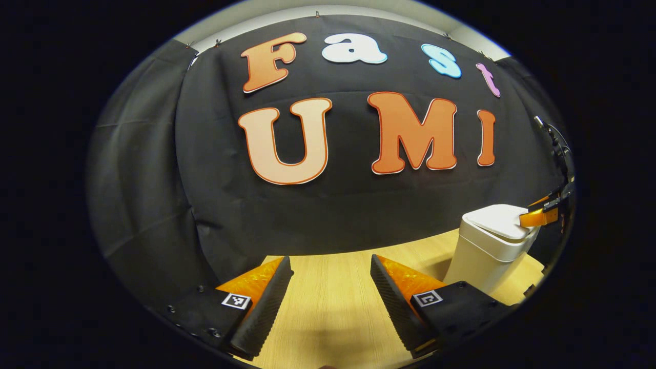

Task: Press the lid of the desktop garbage bin to open it, pick up the crumpled paper on the desktop and throw it into the bin, then pick up the pop can on the desktop and drop it into the bin, and finally close the garbage bin lid.

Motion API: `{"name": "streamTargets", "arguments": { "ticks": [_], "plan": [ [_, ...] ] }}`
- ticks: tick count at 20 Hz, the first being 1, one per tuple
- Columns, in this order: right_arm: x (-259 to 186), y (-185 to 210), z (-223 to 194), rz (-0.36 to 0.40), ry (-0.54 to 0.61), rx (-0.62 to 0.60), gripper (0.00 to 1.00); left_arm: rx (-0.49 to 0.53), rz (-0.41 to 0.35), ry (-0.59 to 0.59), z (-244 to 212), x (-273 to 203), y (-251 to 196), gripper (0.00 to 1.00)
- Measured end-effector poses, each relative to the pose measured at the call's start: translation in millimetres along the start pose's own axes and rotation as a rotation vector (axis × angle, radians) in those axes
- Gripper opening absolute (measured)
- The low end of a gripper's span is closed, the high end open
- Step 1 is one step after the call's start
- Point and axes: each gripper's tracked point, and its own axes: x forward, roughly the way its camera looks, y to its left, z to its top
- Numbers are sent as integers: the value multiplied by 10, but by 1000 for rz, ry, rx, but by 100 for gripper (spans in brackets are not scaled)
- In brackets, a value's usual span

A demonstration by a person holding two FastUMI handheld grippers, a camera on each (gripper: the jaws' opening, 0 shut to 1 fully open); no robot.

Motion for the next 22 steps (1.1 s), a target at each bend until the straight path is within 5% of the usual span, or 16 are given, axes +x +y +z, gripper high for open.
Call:
{"name": "streamTargets", "arguments": {
  "ticks": [3, 8, 10, 11, 12, 17, 19, 20, 22],
  "plan": [
    [-4, -18, -30, -1, 8, 10, 76, 23, 10, -13, 40, -40, 29, 99],
    [-24, -9, -113, -11, 29, 52, 77, -26, 4, 21, -53, -31, -58, 94],
    [-29, 8, -117, -17, 30, 57, 66, -34, 7, 20, -54, -26, -101, 99],
    [-39, 3, -128, -15, 31, 68, 69, -31, 5, 17, -27, -17, -125, 94],
    [-27, 12, -139, -12, 27, 86, 67, -24, 6, 13, -3, -11, -146, 99],
    [-66, 66, -136, 21, -24, 105, 51, 4, -9, -21, 121, 1, -263, 94],
    [-89, 82, -114, 8, -46, 64, 50, 8, -14, -33, 170, 7, -297, 99],
    [-88, 102, -121, -3, -51, 42, 50, 12, -16, -42, 192, 5, -323, 94],
    [-99, 139, -61, -39, -114, 19, 60, 2, -15, -61, 229, 19, -342, 99]
  ]
}}
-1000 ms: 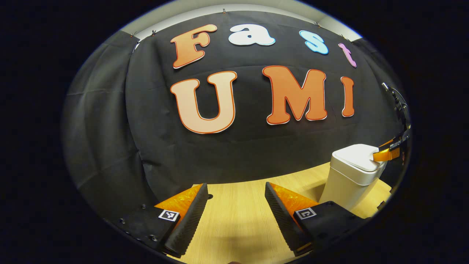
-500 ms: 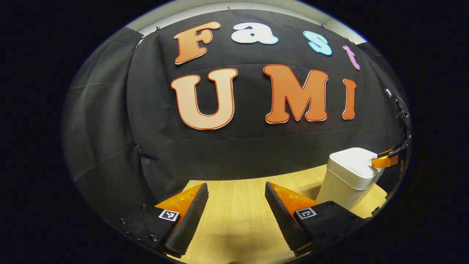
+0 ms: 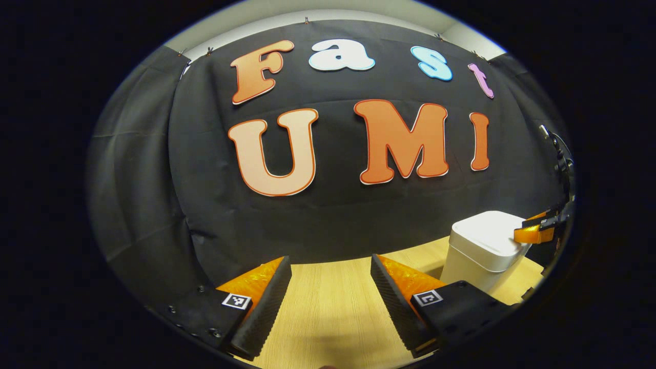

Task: Press the lid of the desktop garbage bin to open it, pick up the crumpled paper on the desktop and throw it into the bin, then pick up the pop can on the desktop and drop it into the bin, and finally close the garbage bin lid.

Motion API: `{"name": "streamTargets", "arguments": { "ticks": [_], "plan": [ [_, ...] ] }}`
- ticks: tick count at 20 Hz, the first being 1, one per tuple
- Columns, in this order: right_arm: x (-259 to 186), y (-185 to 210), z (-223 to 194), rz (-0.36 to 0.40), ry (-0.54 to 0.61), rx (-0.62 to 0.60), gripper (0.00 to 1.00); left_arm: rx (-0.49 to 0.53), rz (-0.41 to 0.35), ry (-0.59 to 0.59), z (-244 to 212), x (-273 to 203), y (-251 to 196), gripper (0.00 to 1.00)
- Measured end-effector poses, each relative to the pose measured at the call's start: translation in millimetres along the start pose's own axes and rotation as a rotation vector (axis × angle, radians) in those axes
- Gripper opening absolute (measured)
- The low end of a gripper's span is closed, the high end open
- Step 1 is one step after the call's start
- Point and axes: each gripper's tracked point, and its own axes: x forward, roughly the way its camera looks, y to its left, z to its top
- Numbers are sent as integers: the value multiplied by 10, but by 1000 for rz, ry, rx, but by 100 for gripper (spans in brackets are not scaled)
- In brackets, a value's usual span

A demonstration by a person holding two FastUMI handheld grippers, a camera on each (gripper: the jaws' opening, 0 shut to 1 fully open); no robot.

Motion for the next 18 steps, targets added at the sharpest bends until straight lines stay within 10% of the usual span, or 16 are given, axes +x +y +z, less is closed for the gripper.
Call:
{"name": "streamTargets", "arguments": {
  "ticks": [18],
  "plan": [
    [-113, 1140, 531, 162, -265, -80, 98, 22, 59, -159, 349, -67, 138, 100]
  ]
}}
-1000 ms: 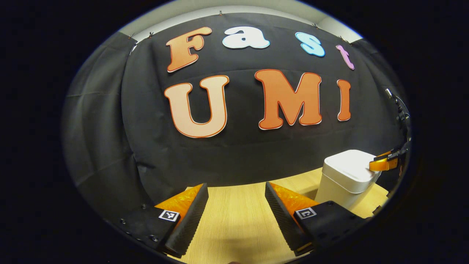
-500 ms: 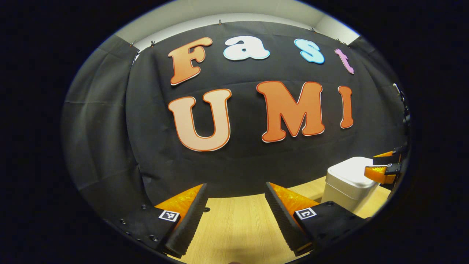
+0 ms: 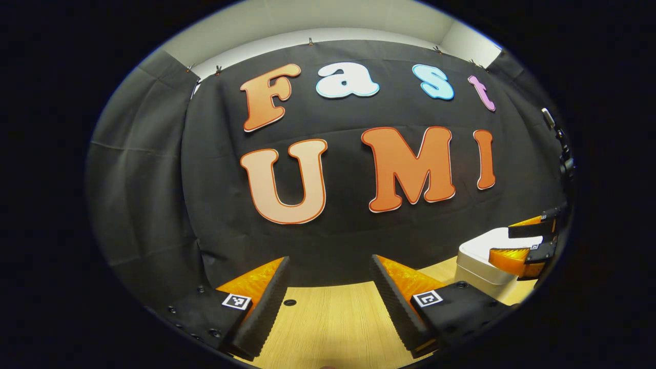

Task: Press the lid of the desktop garbage bin to open it, pick up the crumpled paper on the desktop and throw it into the bin, then pick up the pop can on the desktop and drop it into the bin, and finally close the garbage bin lid.

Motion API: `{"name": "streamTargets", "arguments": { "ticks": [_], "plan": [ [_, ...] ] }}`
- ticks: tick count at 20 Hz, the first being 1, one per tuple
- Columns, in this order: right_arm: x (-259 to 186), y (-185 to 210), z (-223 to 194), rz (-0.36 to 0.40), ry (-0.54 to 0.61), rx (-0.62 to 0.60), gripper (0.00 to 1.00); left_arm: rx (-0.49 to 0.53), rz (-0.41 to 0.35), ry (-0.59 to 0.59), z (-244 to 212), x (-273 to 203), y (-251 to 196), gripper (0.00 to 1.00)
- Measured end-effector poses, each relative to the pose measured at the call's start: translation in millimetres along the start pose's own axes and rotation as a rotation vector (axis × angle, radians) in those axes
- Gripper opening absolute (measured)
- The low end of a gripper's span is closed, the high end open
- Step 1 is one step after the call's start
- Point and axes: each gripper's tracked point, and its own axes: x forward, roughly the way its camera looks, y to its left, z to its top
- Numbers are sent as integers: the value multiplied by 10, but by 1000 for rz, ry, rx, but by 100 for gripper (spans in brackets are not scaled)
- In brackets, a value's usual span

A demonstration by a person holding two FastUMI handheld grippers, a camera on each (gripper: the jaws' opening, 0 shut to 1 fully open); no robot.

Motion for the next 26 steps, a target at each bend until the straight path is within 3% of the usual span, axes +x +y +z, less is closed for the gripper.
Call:
{"name": "streamTargets", "arguments": {
  "ticks": [2, 3, 7, 8, 15, 16, 17, 23, 24, 26],
  "plan": [
    [32, 36, 36, 1, -7, -4, 98, -2, 4, -8, 0, -13, 32, 100],
    [49, 57, 60, -2, -13, -6, 98, -2, 4, -12, -5, 5, 52, 93],
    [97, 138, 115, -3, -24, -17, 99, -2, 5, -23, 2, 25, 124, 93],
    [111, 166, 122, 0, -23, -17, 99, -6, 0, -23, -11, 29, 124, 99],
    [143, 256, 102, -37, -19, -6, 99, -41, -13, -28, -76, 106, 288, 98],
    [171, 287, 89, -38, -13, -5, 99, -35, -18, -34, -84, 118, 326, 93],
    [197, 322, 68, -45, -2, -4, 99, -27, -23, -42, -73, 151, 374, 98],
    [332, 575, 8, -84, 18, -24, 99, -30, -69, -67, -120, 324, 571, 98],
    [342, 619, 11, -91, 22, -21, 99, -36, -77, -72, -129, 340, 598, 94],
    [366, 697, 15, -96, 27, -12, 99, -34, -72, -89, -145, 385, 686, 99]
  ]
}}
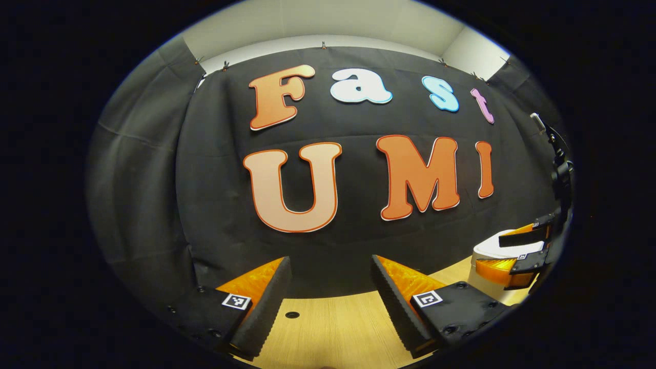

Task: Press the lid of the desktop garbage bin to open it, pick up the crumpled paper on the desktop and throw it into the bin, then pick up the pop can on the desktop and drop it into the bin, and finally close the garbage bin lid.

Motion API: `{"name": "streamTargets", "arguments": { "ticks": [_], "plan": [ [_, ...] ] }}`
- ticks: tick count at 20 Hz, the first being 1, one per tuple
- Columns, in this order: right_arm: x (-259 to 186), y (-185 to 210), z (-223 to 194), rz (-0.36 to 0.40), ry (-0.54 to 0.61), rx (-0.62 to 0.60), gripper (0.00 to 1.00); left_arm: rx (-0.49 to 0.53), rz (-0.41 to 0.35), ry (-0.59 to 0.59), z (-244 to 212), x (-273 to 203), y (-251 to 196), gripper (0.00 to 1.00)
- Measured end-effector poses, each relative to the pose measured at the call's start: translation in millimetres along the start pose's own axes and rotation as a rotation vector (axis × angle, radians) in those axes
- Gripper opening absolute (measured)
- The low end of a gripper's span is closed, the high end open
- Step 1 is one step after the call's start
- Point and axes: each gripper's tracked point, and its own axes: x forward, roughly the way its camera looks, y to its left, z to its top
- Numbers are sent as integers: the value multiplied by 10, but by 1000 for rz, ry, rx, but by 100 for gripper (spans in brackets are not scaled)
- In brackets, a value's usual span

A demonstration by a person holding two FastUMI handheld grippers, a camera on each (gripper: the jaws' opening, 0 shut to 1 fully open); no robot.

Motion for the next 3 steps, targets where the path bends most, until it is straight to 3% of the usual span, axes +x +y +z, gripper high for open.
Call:
{"name": "streamTargets", "arguments": {
  "ticks": [3],
  "plan": [
    [-40, 14, 94, -13, -13, -14, 99, -6, 6, -14, -27, 45, 40, 99]
  ]
}}
